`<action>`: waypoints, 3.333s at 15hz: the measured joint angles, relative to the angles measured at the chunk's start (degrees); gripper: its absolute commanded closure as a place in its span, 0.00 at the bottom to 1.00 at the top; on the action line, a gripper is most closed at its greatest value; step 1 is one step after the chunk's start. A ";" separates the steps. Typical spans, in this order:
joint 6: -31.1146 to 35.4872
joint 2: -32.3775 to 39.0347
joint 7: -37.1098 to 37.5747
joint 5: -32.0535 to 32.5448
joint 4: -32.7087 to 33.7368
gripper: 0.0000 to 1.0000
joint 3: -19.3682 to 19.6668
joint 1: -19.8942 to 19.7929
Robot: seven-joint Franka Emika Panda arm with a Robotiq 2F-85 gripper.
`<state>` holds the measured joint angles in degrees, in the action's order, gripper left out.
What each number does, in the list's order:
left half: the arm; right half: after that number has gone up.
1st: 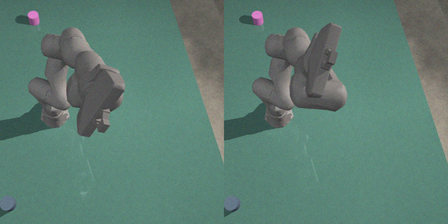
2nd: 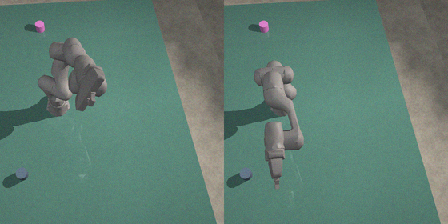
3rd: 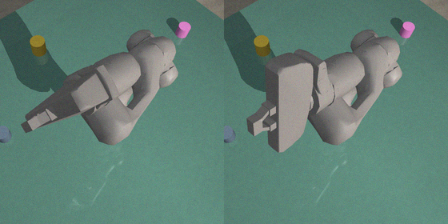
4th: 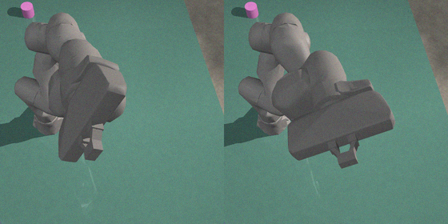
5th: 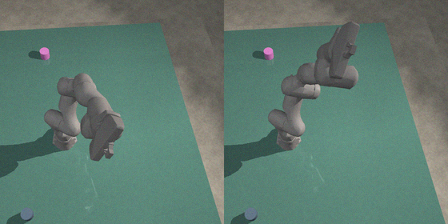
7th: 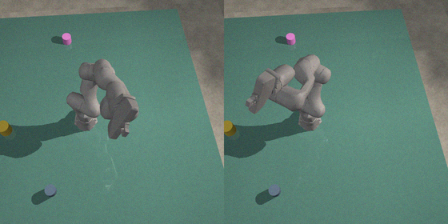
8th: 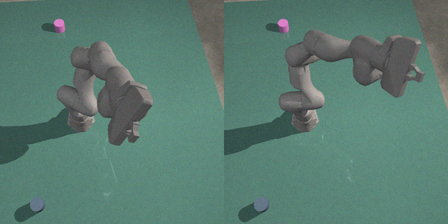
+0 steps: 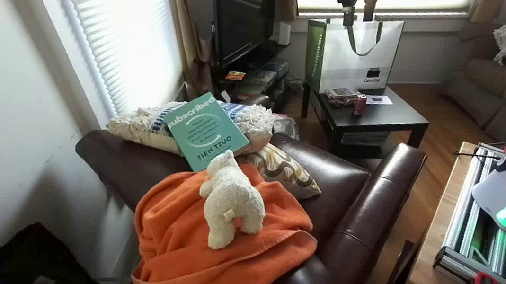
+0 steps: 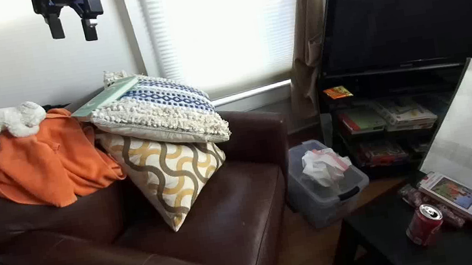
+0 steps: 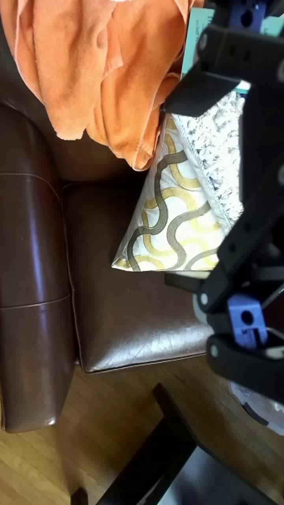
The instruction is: Pick up the white stuffed toy and put it on the right arm rest of the couch
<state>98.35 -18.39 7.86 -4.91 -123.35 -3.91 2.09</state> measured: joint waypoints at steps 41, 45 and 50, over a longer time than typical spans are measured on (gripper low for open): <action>19.16 50.05 28.73 -22.70 26.59 0.51 -12.10 21.04; 16.01 51.89 32.06 -22.12 29.61 0.82 -11.82 21.23; 12.10 52.60 37.16 -20.20 32.29 0.97 -11.53 22.10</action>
<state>110.46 34.21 45.02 -25.11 -91.06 -15.44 24.18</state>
